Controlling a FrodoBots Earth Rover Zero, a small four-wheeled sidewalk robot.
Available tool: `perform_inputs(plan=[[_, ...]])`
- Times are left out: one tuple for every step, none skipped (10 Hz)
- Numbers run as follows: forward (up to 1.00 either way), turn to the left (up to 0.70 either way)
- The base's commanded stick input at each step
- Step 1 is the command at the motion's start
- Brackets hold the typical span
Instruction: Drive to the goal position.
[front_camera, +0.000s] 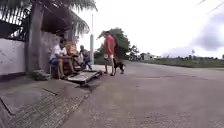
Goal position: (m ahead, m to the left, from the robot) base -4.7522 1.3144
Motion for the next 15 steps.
perform_inputs(plan=[[0.70,0.00],[0.70,0.00],[0.70,0.00],[0.70,-0.20],[0.70,-0.27],[0.70,-0.15],[0.70,0.00],[0.70,0.00],[0.70,0.00],[0.70,0.00],[0.70,0.00],[0.70,0.00],[0.70,0.00],[0.70,0.00],[0.70,0.00]])
